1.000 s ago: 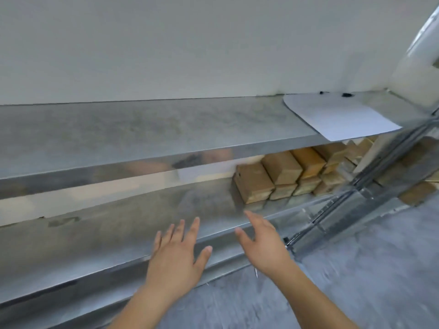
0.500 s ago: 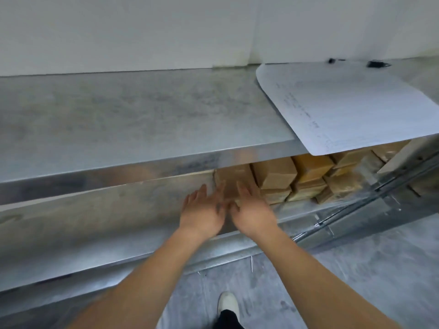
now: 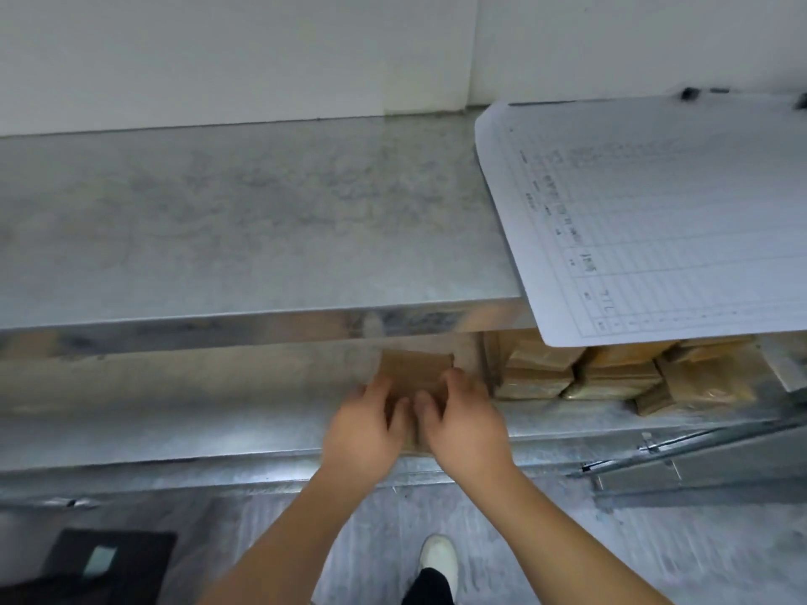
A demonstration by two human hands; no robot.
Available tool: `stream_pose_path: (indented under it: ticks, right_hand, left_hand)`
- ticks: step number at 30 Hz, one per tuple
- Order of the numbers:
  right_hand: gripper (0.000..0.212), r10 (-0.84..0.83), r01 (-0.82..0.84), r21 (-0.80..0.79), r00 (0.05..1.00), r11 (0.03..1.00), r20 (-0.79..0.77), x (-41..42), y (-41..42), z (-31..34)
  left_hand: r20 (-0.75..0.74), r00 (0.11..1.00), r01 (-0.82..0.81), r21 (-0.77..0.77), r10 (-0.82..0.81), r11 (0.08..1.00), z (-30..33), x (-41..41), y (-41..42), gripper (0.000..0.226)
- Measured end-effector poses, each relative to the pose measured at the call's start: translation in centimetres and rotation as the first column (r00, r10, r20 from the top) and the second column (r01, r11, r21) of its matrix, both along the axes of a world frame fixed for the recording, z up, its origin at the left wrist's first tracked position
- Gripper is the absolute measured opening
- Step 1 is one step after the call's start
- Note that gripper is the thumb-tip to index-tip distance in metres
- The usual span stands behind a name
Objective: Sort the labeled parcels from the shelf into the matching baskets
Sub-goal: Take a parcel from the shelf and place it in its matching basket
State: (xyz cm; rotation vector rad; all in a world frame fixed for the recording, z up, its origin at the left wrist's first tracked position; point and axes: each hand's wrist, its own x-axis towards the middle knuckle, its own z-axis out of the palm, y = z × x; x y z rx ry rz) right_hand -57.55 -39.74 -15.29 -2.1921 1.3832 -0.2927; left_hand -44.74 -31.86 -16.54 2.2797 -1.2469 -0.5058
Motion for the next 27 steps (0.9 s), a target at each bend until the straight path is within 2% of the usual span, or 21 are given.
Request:
stream_pose_path:
  ticks: [3, 4, 6, 9, 12, 14, 17, 21, 22, 25, 27]
  right_hand:
    - [0.080, 0.108, -0.105, 0.195, 0.994, 0.975, -0.003, 0.6, 1.1, -0.6]
    - [0.088, 0.138, -0.134, 0.252, 0.990, 0.958, 0.002, 1.2, 1.6, -0.6]
    - [0.091, 0.232, -0.208, 0.313, 0.972, 0.927, -0.041, 2.4, 2.4, -0.4]
    - [0.080, 0.360, -0.314, 0.292, 0.925, 0.904, -0.119, 4.4, 3.3, 0.4]
    - [0.045, 0.388, -0.375, 0.236, 0.921, 0.896, -0.010, 5.9, 5.6, 1.7]
    - [0.029, 0.398, -0.407, 0.196, 0.914, 0.892, 0.082, 6.7, 7.9, 3.1]
    - [0.030, 0.444, -0.456, 0.084, 0.886, 0.886, 0.133, 8.7, 11.9, 5.3]
    - [0.021, 0.513, -0.527, 0.008, 0.830, 0.850, 0.218, 11.7, 18.1, 7.8]
    - [0.023, 0.500, -0.523, 0.032, 0.830, 0.852, 0.248, 12.1, 19.0, 8.0]
    - [0.070, 0.584, -0.612, 0.077, 0.780, 0.787, 0.226, 15.1, 24.0, 9.6]
    - [0.082, 0.672, -0.694, 0.077, 0.715, 0.716, 0.191, 17.1, 27.6, 10.5]
  left_hand:
    - [-0.036, 0.995, -0.085, 0.079, 0.088, 0.993, 0.2, 0.5, 3.2, 0.070]
    - [-0.033, 0.995, -0.092, 0.095, 0.095, 0.991, 0.1, 0.8, 3.8, 0.080]
    - [0.007, 0.995, -0.102, 0.142, 0.102, 0.985, -0.1, 1.5, 4.7, 0.088]
    - [0.074, 0.985, -0.170, 0.213, 0.158, 0.962, 0.5, 2.3, 6.0, 0.068]
    - [0.123, 0.957, -0.275, 0.107, 0.262, 0.955, 2.4, 3.1, 9.0, 0.022]
    - [0.131, 0.944, -0.318, 0.106, 0.303, 0.942, 4.0, 3.9, 11.5, 0.026]
    - [0.199, 0.916, -0.374, 0.108, 0.348, 0.921, 6.6, 5.7, 15.8, 0.030]
    - [0.169, 0.866, -0.482, 0.040, 0.470, 0.875, 9.9, 8.3, 22.9, 0.013]
    - [0.165, 0.855, -0.503, 0.030, 0.492, 0.864, 10.4, 8.6, 24.1, 0.016]
    - [0.133, 0.832, -0.550, 0.081, 0.538, 0.831, 12.4, 10.4, 30.2, 0.070]
    - [0.129, 0.817, -0.575, 0.096, 0.563, 0.812, 13.0, 11.6, 34.6, 0.079]
